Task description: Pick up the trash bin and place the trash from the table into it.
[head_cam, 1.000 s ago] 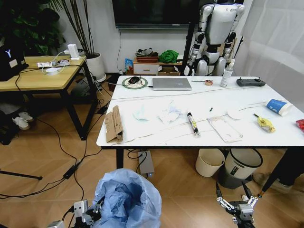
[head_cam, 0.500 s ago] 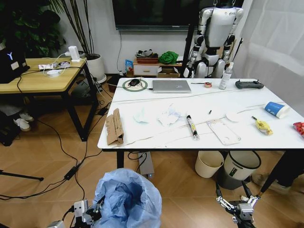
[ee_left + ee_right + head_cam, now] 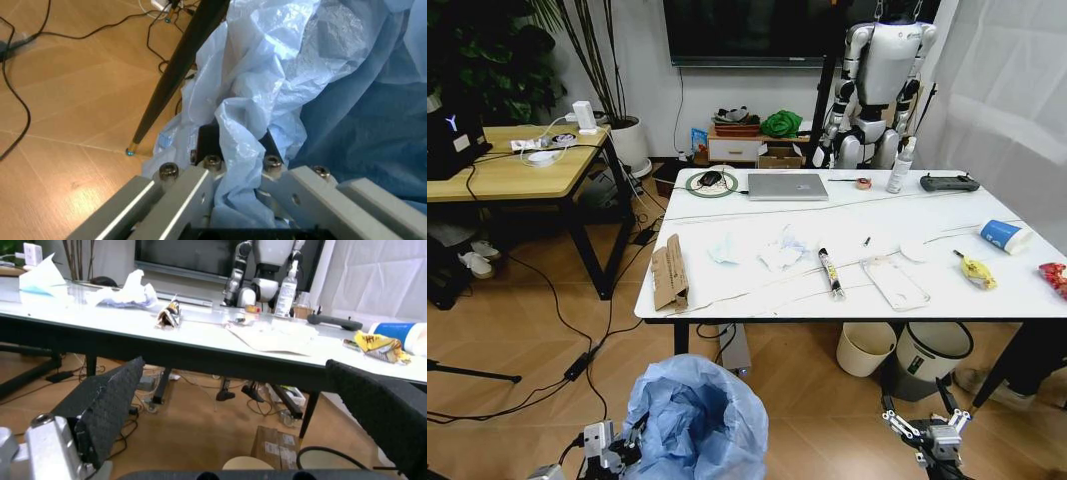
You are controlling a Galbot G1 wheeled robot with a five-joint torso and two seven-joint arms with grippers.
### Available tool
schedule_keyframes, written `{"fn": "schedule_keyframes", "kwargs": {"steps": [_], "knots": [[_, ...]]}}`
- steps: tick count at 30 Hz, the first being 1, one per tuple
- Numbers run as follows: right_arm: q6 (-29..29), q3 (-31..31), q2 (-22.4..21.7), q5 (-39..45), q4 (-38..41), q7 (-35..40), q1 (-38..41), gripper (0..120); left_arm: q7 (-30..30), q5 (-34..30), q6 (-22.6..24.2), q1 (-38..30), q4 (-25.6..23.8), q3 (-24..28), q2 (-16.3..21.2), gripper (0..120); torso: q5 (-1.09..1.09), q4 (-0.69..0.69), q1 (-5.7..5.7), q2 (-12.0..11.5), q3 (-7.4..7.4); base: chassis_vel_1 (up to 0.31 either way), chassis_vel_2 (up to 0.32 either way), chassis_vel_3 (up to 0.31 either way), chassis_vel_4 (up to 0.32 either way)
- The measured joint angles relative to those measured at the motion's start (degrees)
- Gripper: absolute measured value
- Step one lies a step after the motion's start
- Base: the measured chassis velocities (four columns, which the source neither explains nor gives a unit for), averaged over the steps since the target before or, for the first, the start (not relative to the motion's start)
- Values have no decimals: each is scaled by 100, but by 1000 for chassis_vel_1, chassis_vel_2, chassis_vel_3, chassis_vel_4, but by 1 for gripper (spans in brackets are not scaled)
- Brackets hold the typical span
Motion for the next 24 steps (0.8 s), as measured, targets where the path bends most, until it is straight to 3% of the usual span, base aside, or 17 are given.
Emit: {"fn": "schedule_keyframes", "kwargs": {"steps": [16, 24], "knots": [[-6, -10, 0, 2, -30, 0, 1, 100, 22, 14, -67, 45, -114, 27, 26, 0, 0, 0, 224, 489, 264, 0, 0, 0, 0], [-11, -10, 0, -1, -48, -1, 17, 100, 24, 384, -172, 52, -130, 43, 58, 0, 0, 0, 360, 793, 433, 0, 0, 0, 0]]}}
